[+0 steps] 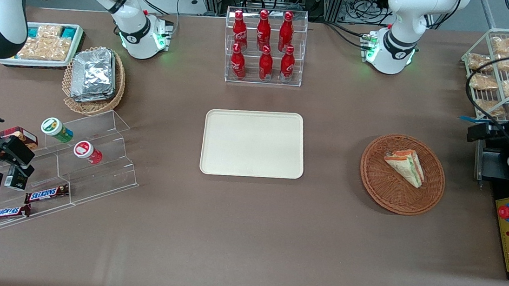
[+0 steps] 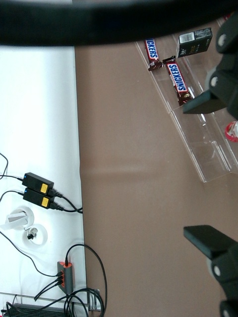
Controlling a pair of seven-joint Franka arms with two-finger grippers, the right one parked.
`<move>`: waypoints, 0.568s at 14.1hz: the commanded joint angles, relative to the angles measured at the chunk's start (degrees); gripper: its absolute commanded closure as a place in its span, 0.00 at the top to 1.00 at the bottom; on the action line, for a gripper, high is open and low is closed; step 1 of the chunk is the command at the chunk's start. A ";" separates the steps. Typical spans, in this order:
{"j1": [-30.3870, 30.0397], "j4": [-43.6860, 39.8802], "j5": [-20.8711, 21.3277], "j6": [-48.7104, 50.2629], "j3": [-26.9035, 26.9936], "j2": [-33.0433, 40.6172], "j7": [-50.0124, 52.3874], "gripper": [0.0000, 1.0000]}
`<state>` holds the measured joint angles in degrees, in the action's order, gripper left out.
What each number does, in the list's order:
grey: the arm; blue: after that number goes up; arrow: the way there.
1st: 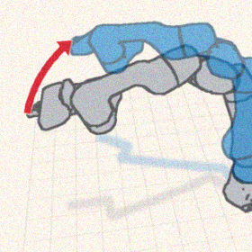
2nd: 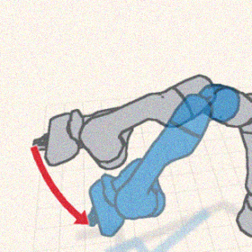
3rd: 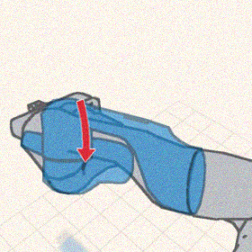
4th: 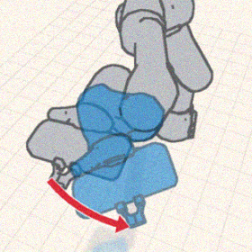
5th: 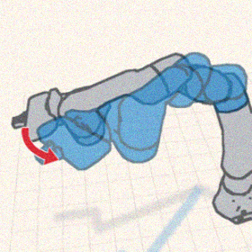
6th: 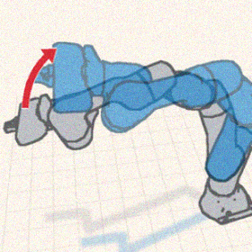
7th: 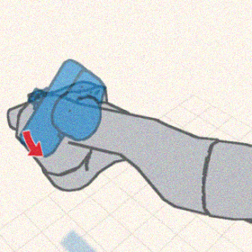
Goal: Place sandwich from basket to tray
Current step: 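Move the left gripper over the wrapped sandwich in the wicker basket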
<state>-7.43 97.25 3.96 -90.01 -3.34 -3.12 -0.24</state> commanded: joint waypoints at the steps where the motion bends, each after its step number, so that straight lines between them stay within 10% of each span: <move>1: 0.13 6.44 0.61 -6.56 1.58 1.54 3.48 1.00; 8: 0.92 20.14 -0.36 -21.05 1.32 2.32 14.98 1.00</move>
<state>-7.22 111.56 3.84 -105.88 -1.77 -3.15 10.26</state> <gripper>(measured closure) 0.000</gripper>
